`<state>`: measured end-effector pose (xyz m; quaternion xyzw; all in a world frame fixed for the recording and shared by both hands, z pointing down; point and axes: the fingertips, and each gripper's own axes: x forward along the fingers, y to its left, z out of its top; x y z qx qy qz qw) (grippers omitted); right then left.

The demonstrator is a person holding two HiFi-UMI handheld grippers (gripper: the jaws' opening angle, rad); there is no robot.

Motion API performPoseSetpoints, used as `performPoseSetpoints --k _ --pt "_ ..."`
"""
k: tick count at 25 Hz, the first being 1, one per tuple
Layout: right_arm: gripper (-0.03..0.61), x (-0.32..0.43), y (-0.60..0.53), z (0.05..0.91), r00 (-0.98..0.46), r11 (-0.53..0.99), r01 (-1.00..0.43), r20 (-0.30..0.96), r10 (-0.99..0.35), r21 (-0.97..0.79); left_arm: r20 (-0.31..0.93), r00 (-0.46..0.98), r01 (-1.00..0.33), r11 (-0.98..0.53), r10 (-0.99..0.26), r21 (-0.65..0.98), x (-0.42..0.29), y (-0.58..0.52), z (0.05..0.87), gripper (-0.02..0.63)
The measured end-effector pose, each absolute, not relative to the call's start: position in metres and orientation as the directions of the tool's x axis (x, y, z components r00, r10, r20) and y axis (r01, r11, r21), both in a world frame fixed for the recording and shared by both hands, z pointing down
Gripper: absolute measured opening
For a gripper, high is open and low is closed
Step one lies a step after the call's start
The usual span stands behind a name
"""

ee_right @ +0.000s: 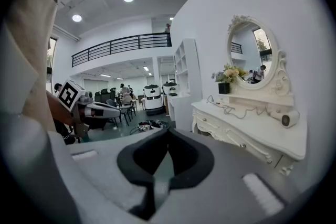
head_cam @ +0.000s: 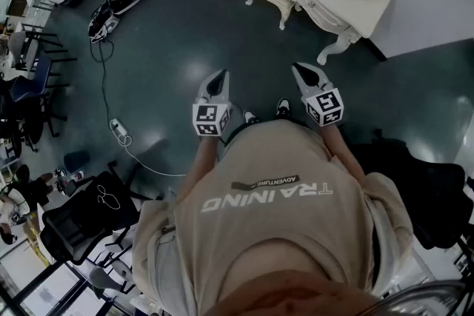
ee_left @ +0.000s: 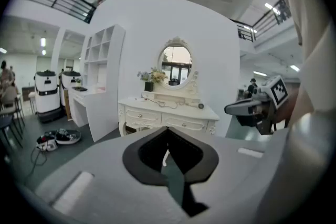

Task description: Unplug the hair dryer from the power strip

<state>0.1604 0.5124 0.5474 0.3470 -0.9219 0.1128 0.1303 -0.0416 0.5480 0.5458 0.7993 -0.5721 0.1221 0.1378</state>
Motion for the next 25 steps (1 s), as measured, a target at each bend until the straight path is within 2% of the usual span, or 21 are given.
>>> performPoseSetpoints --k 5,15,21,25 --pt "0.005 0.145 0.51 0.548 -0.727 0.736 -0.669 0.301 -0.617 -0.108 0.336 0.371 -0.927 -0.366 -0.865 0.081 -0.042 0.543 0.552 0.003" --pt "0.005 0.106 0.532 0.542 -0.72 0.739 -0.669 0.318 -0.617 -0.08 0.305 0.41 -0.912 -0.386 -0.859 0.138 -0.08 0.55 0.554 0.003" --pt "0.005 0.098 0.535 0.568 -0.714 0.733 -0.669 0.375 -0.591 -0.119 0.357 0.409 -0.912 -0.361 -0.84 0.197 -0.088 0.538 0.58 0.002" --pt "0.005 0.098 0.5 0.579 -0.727 0.734 -0.662 0.369 -0.579 -0.152 0.385 0.419 -0.908 -0.372 -0.822 0.193 -0.082 0.515 0.587 0.002"
